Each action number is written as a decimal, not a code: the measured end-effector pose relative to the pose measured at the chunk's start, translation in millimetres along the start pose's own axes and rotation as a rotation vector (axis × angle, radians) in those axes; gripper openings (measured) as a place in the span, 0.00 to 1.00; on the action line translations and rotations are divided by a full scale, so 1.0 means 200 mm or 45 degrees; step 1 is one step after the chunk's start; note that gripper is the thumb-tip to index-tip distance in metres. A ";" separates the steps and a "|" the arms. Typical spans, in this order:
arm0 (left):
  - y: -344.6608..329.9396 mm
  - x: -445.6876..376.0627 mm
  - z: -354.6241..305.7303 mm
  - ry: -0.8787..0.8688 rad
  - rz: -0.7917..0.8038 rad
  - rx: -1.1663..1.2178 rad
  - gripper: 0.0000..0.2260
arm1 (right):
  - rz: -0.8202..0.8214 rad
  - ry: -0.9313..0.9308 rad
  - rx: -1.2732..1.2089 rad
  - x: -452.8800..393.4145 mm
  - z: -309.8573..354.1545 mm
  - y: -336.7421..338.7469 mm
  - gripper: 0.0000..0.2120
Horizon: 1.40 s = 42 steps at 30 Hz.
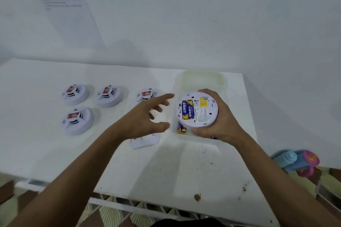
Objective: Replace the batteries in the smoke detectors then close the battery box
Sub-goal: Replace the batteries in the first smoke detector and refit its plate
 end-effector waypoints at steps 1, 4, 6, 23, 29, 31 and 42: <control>0.01 0.02 0.08 0.075 -0.012 -0.086 0.33 | 0.007 -0.016 -0.019 0.01 -0.01 -0.01 0.45; -0.02 0.10 0.31 0.275 0.088 -0.347 0.37 | 0.040 -0.050 -0.055 0.02 -0.04 -0.06 0.45; -0.07 0.14 0.40 0.321 0.206 -0.451 0.38 | 0.057 -0.063 -0.067 0.03 -0.05 -0.10 0.45; -0.15 0.14 0.54 -0.004 0.204 -0.565 0.20 | -0.116 -0.069 0.046 0.12 -0.05 -0.30 0.48; -0.05 0.16 0.51 -0.009 0.133 -0.547 0.20 | -0.168 -0.070 0.093 0.12 -0.05 -0.35 0.50; 0.08 0.16 0.47 0.003 -0.037 -0.437 0.21 | -0.189 -0.048 0.102 0.12 -0.05 -0.37 0.49; 0.31 0.15 -0.04 -0.345 -0.192 -0.359 0.27 | -0.178 0.049 0.161 0.02 0.02 -0.47 0.41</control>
Point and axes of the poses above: each hand's wrist, its own x-axis away from the middle knuckle, its own y-axis out of the back of the hand, z = x × y, the point moved 5 cm from there along -x, towards the middle knuckle, and after that the axes turned 15 degrees about -x, right-handed, at the moved point
